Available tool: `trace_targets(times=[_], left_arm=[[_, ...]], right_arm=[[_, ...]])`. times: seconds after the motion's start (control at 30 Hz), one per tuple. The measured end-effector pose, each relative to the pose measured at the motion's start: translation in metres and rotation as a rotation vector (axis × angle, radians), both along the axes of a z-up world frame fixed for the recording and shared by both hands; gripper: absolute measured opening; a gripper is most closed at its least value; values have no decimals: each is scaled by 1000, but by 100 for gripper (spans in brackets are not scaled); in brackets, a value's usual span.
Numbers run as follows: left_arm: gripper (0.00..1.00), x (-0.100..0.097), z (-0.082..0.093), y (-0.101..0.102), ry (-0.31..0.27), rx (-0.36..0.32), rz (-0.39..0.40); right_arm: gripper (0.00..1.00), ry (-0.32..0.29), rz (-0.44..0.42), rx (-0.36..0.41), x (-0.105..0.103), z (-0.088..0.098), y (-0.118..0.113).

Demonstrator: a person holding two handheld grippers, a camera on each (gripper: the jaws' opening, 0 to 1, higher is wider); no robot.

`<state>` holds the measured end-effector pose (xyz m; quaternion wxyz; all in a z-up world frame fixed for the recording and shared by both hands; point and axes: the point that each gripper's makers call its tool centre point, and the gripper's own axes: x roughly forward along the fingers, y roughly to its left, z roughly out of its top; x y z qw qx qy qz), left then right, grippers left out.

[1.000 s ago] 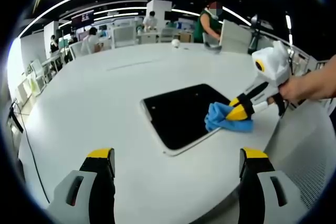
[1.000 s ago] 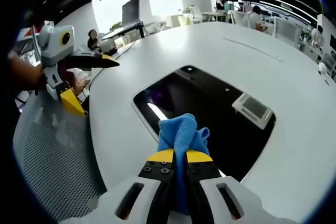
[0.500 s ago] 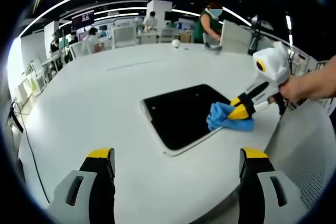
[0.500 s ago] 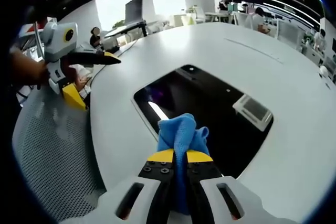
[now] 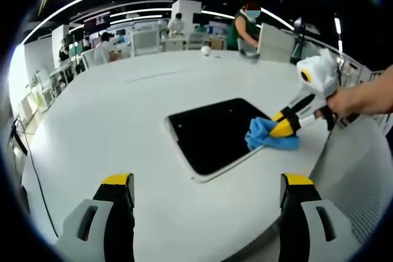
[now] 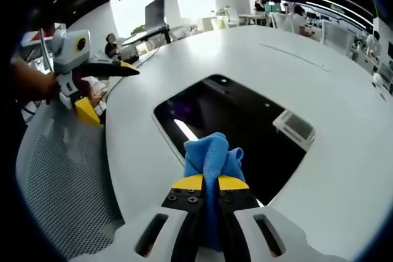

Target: Wipe the mirror surface with the cleaning cloth until all visible marks leave the cleaned area.

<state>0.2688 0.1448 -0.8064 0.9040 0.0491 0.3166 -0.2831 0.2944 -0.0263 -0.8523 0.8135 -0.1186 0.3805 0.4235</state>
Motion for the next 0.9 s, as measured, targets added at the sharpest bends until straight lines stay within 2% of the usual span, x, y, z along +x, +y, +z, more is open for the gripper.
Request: trace_targets(times=[0.4, 0.9], left_arm=[[99, 0, 0, 0, 2, 1, -1], [99, -1, 0, 0, 4, 0, -3]], right_arm=[[1, 0, 0, 7, -1, 0, -11], [1, -11, 17, 9, -2, 2, -14]])
